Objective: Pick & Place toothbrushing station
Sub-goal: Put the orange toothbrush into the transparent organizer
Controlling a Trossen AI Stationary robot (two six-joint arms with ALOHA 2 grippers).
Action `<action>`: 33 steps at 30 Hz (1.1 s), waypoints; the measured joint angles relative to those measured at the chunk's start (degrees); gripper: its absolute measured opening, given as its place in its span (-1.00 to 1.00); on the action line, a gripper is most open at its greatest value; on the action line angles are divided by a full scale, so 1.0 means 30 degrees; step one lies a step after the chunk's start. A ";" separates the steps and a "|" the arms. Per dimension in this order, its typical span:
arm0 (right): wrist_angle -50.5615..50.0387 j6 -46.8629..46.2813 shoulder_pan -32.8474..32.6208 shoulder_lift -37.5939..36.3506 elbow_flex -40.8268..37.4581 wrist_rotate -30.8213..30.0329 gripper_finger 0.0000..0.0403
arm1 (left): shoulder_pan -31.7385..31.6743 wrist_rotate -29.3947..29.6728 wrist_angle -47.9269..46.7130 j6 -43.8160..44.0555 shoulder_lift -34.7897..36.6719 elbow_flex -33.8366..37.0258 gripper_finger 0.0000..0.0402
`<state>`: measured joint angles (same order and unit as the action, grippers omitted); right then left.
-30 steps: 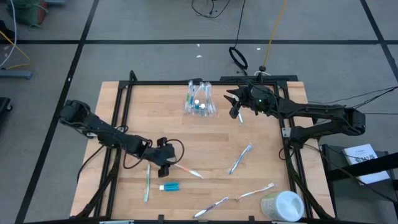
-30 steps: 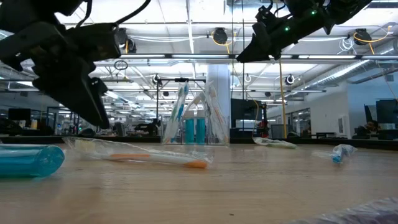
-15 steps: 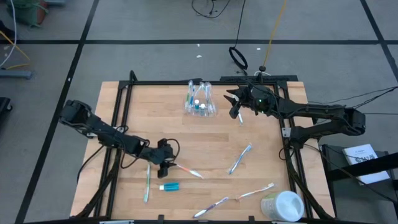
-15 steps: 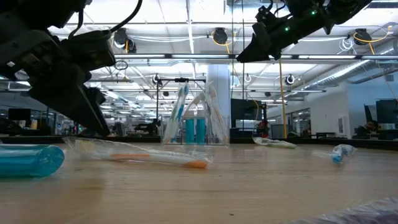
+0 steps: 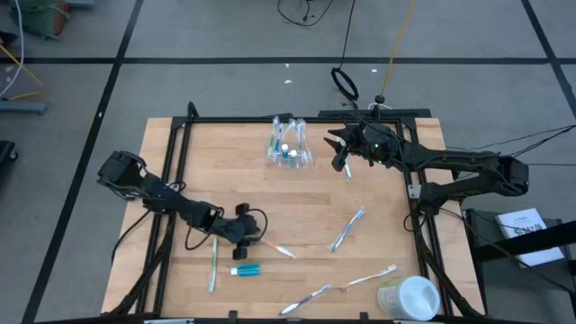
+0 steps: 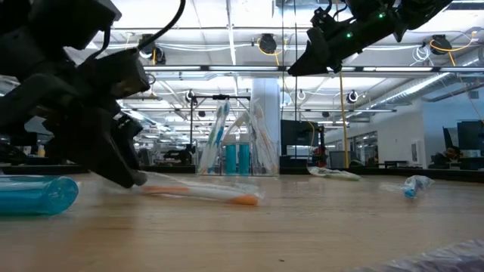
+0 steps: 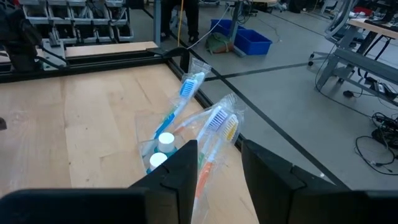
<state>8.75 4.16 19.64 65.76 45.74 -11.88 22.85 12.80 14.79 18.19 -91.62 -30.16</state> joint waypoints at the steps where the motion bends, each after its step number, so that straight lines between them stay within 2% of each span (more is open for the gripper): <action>1: 0.0007 0.0000 -0.0007 0.0000 0.0000 -0.0007 -0.42 | 0.0000 0.0038 0.0069 -0.0531 0.0011 -0.0013 -0.33; 8: 0.0153 0.0000 0.0015 0.0000 0.0000 -0.0007 -0.42 | -0.0382 0.0134 -0.0112 -0.2077 0.0095 -0.0278 -0.86; 10: 0.0169 0.0000 0.0015 0.0000 0.0000 -0.0007 -0.42 | -0.0639 0.0270 -0.0505 -0.3044 0.0173 -0.0930 -0.96; 13: 0.0347 0.0049 0.0015 0.0000 0.0000 -0.0002 -0.42 | -0.1005 0.0964 -0.2752 -0.5860 0.0197 -0.2522 -0.94; 17: 0.0610 0.0068 0.0015 0.0000 0.0000 -0.0007 -0.42 | -0.1819 0.2290 -0.8806 -1.0905 0.0193 -0.5898 -0.95; 21: 0.0989 0.0691 0.0015 0.0000 0.0000 -0.0002 -0.42 | -0.2898 0.5337 -1.5311 -1.5518 0.0193 -0.9669 -0.97; 24: 0.1031 0.0925 0.0015 0.0000 0.0000 0.0000 -0.42 | -0.3803 0.7393 -1.8932 -2.0449 0.0200 -1.2372 -0.97; 28: 0.1063 0.0925 0.0015 0.0000 0.0000 -0.0007 -0.42 | -0.5620 0.9044 -2.0884 -2.4728 0.0206 -1.5544 -0.98; 33: 0.1086 0.1488 0.0015 0.0000 0.0000 0.0000 -0.42 | -0.8636 0.9127 -2.2568 -2.8892 0.0207 -1.8505 -0.99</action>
<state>12.01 8.63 19.68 65.76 45.74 -11.88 -3.06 40.18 -52.91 -68.49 -91.00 -85.68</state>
